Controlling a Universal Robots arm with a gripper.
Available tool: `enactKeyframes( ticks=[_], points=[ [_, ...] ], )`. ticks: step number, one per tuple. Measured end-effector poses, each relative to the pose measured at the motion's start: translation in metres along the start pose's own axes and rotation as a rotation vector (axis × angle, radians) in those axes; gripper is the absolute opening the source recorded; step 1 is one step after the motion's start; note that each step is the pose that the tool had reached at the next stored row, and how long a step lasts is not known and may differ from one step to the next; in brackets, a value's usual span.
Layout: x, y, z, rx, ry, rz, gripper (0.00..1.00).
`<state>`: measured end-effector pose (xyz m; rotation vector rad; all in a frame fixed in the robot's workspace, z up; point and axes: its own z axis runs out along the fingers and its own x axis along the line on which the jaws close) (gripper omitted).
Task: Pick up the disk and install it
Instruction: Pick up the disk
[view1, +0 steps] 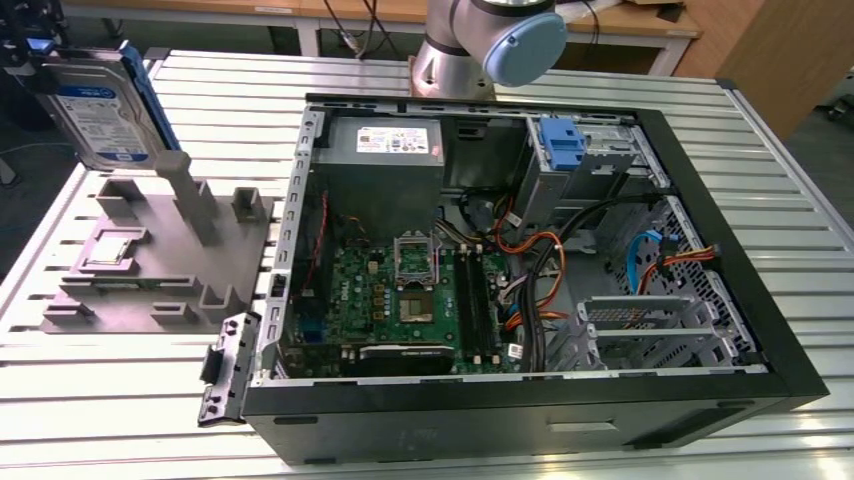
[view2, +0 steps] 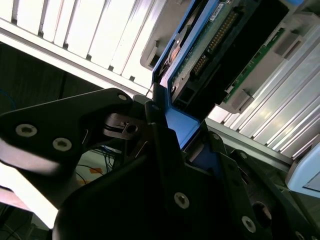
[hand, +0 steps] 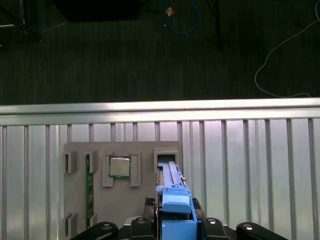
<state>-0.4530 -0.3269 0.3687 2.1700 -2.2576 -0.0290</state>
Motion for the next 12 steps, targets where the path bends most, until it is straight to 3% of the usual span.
enactKeyframes(
  ticks=[12],
  points=[
    [0.0000, 0.0001, -0.0050, 0.0000, 0.0000, 0.000, 0.36]
  ],
)
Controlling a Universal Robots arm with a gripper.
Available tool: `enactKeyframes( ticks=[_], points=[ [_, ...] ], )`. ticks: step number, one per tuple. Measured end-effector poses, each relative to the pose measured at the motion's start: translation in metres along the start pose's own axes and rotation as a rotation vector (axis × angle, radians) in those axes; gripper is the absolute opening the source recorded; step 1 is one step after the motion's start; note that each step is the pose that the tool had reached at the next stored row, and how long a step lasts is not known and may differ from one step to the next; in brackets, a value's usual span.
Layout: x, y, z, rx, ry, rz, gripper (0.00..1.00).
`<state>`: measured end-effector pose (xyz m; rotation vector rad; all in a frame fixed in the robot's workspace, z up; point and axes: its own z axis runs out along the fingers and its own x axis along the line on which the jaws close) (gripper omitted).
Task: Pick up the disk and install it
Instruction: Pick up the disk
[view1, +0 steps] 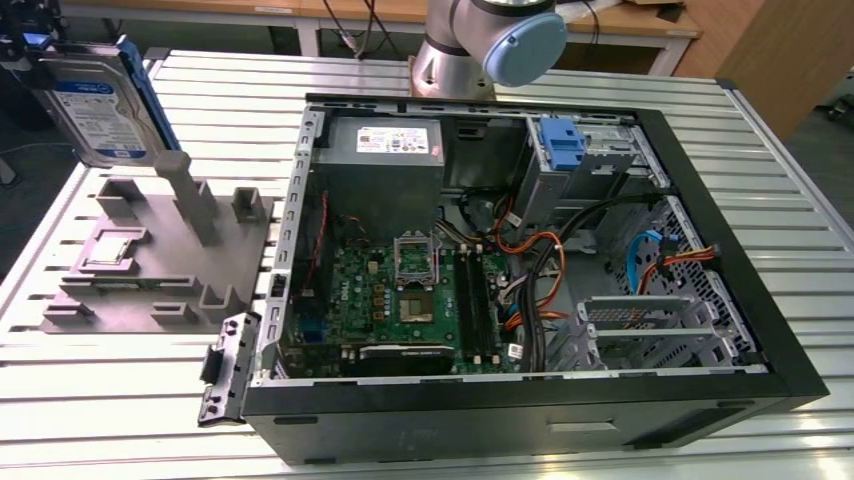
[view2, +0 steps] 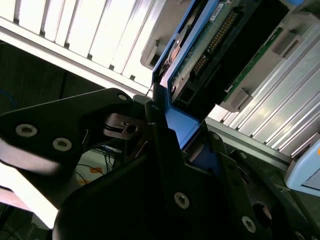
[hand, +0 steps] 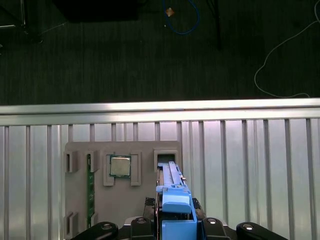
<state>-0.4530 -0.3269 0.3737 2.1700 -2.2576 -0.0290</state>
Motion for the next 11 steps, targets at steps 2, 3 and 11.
enactKeyframes(
  ticks=[2, 3, 11],
  points=[
    [0.0000, 0.0000, 0.0000, 0.0001, 0.0000, 0.000, 0.36],
    [0.0000, 0.0000, -0.0001, -0.0001, 0.0000, 0.000, 0.36],
    [0.0000, 0.0000, -0.0004, 0.0000, 0.0000, 0.000, 0.36]
  ],
)
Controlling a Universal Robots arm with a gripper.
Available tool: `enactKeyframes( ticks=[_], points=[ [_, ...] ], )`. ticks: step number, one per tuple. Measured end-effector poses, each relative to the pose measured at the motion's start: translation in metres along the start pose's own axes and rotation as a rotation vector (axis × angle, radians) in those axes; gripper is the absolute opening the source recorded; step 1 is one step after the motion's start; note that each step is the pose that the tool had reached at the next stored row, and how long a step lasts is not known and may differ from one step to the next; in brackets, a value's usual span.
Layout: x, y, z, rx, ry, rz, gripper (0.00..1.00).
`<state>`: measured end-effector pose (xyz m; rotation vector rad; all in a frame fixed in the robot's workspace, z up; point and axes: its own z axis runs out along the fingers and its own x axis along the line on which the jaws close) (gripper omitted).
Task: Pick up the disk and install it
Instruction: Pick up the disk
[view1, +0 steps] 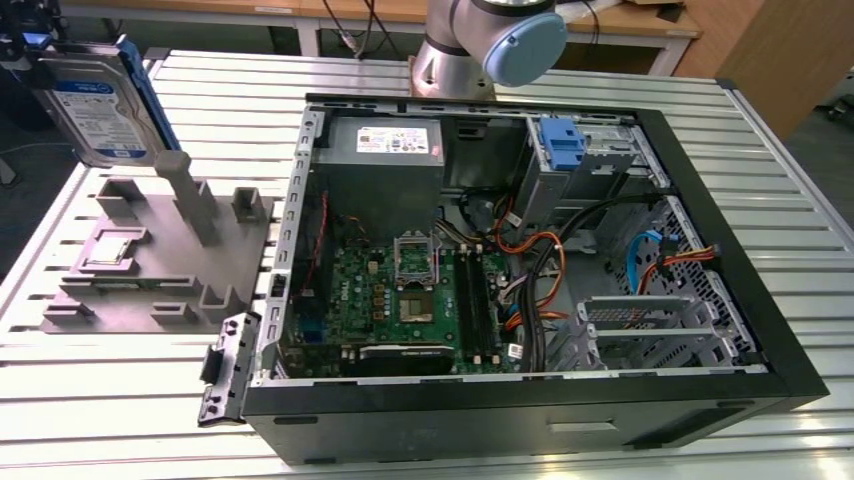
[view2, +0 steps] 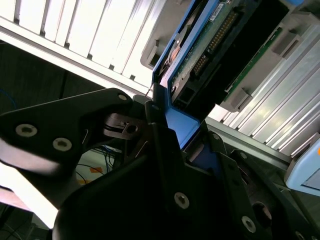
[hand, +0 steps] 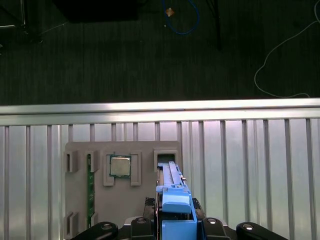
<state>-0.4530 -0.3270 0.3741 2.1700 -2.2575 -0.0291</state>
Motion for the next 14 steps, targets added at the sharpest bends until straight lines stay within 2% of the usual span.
enactKeyframes(
  ticks=[14],
  points=[
    [0.0000, 0.0001, -0.0035, 0.0001, -0.0001, 0.000, 0.36]
  ],
)
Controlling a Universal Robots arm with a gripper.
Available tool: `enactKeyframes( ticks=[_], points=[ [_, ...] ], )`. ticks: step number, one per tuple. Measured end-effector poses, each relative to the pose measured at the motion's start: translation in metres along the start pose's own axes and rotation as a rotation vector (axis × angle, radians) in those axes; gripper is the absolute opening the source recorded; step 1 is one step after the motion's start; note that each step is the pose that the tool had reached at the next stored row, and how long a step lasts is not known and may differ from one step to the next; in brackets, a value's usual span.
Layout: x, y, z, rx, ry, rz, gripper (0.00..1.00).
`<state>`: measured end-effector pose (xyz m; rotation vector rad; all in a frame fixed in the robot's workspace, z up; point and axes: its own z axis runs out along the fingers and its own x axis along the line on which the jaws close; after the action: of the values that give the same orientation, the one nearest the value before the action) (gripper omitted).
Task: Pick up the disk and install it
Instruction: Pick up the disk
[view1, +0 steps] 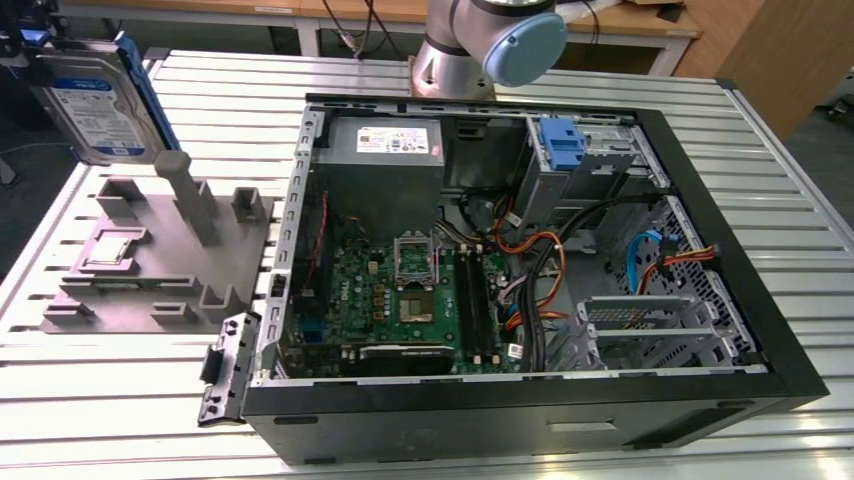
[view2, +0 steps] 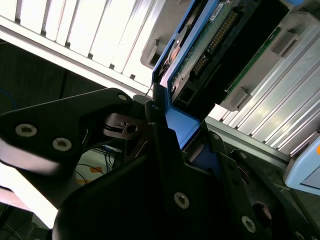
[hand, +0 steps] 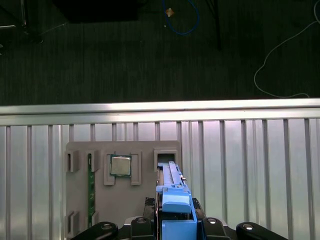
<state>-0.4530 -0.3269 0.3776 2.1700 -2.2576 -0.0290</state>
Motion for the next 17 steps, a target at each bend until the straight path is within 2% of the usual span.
enactKeyframes(
  ticks=[17],
  points=[
    [0.0000, 0.0001, -0.0033, -0.0001, 0.0001, 0.000, 0.36]
  ],
)
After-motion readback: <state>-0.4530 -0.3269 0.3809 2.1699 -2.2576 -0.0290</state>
